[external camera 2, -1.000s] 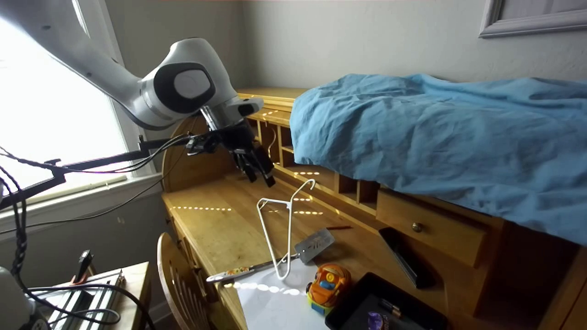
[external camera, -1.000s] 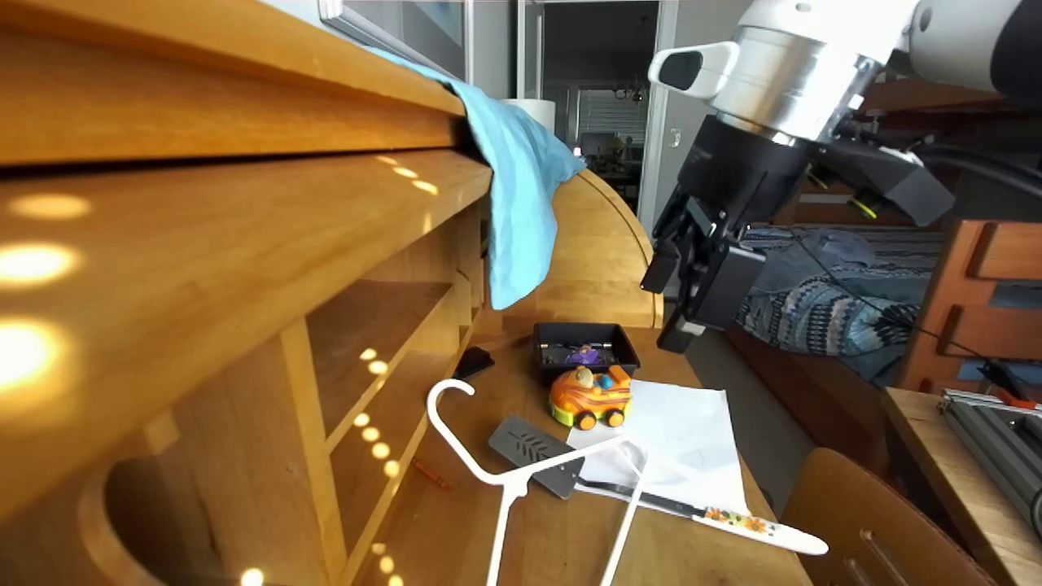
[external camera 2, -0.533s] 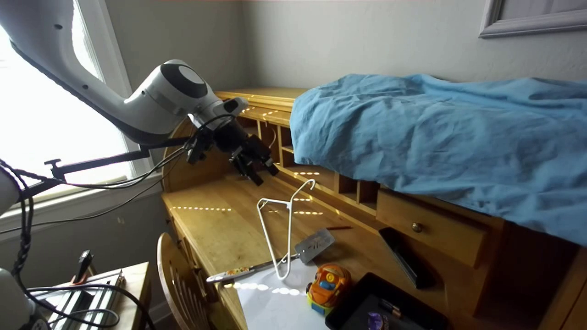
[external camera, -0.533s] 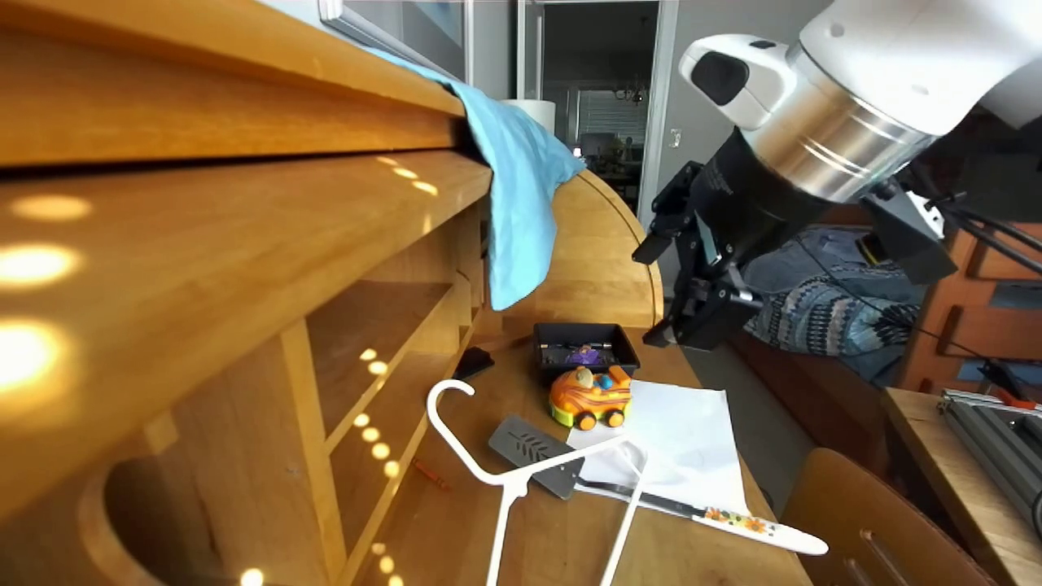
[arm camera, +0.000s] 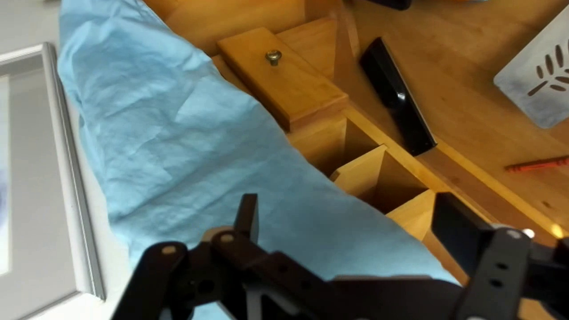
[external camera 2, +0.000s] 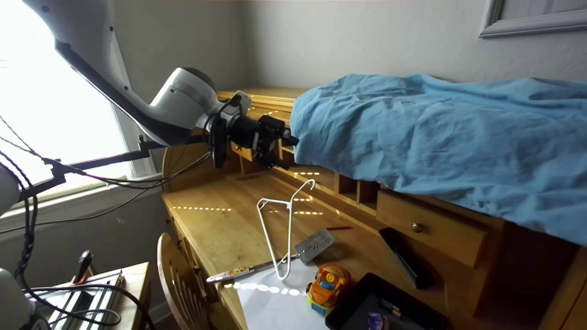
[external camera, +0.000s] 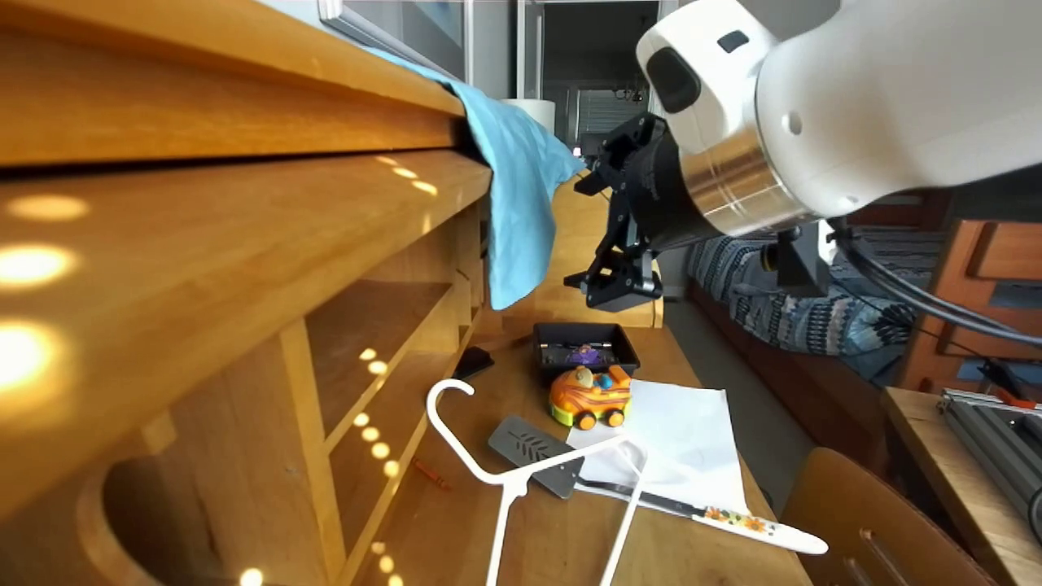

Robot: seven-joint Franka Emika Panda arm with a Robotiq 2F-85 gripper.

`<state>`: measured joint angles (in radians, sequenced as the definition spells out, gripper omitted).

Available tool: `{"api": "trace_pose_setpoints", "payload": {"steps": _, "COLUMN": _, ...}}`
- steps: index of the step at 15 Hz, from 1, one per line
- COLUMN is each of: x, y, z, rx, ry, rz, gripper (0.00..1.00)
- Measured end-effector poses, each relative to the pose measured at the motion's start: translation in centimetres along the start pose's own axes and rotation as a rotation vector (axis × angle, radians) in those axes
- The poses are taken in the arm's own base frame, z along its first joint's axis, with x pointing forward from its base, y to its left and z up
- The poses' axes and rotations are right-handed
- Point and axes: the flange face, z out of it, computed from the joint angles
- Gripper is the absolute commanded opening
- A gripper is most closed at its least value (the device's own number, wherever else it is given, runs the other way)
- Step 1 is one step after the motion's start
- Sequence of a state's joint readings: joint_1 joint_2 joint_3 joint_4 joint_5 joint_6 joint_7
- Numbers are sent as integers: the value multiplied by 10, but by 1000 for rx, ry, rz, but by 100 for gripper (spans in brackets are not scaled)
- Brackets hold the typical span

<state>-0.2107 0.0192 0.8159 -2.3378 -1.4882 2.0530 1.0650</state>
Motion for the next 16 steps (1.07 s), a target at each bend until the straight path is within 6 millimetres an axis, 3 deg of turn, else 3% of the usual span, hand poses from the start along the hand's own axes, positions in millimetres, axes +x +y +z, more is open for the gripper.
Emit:
{"api": "trace_pose_setpoints", "payload": {"steps": 7, "x": 14, "y": -84, "z": 34, "rx": 40, "ry": -14, "rz": -6, "gripper": 100}}
{"api": "trace_pose_setpoints", "payload": {"steps": 11, "x": 30, "y": -96, "z": 32, "rx": 14, "ry": -1, "rz": 38, "gripper": 100}}
{"api": "trace_pose_setpoints", "payload": {"steps": 16, "x": 46, "y": -99, "z": 6, "rx": -40, "ry": 40, "rz": 87, "gripper": 100}}
